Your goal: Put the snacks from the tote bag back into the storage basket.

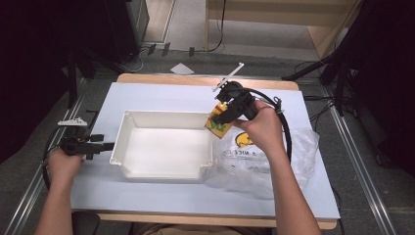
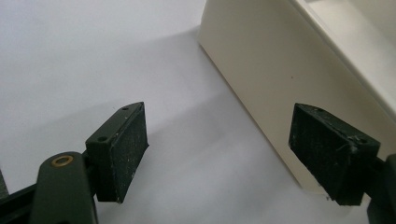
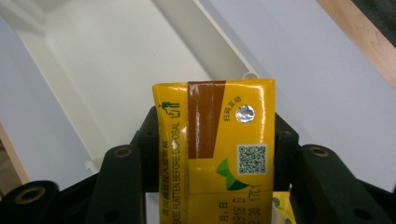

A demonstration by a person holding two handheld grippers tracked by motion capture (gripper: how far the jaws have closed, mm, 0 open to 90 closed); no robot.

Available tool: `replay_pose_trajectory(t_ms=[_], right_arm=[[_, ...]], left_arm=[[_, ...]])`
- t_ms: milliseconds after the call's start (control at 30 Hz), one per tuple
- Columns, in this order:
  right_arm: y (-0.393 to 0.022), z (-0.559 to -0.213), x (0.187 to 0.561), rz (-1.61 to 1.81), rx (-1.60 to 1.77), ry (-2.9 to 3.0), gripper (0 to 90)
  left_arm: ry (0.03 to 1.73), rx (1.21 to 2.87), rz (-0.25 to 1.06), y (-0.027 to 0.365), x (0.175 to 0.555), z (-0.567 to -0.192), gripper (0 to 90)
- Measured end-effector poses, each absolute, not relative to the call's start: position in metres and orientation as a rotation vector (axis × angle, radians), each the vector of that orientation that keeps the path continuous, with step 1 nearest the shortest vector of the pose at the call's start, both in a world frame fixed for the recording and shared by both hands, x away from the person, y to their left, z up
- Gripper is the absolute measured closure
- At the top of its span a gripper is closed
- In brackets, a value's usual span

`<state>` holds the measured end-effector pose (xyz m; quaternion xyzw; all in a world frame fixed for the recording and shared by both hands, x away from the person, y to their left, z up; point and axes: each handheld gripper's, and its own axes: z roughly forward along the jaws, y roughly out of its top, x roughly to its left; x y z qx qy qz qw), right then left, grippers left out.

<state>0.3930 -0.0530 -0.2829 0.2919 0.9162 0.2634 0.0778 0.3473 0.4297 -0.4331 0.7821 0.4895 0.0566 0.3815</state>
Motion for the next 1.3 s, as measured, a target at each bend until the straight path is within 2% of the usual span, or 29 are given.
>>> replay_pose_trajectory(t_ms=[1300], right_arm=[[-0.003, -0.283, 0.412, 0.793, 0.776, 2.819, 53.8]], left_arm=[[1.250, 1.985, 0.144, 0.432, 0.347, -0.433, 20.8]])
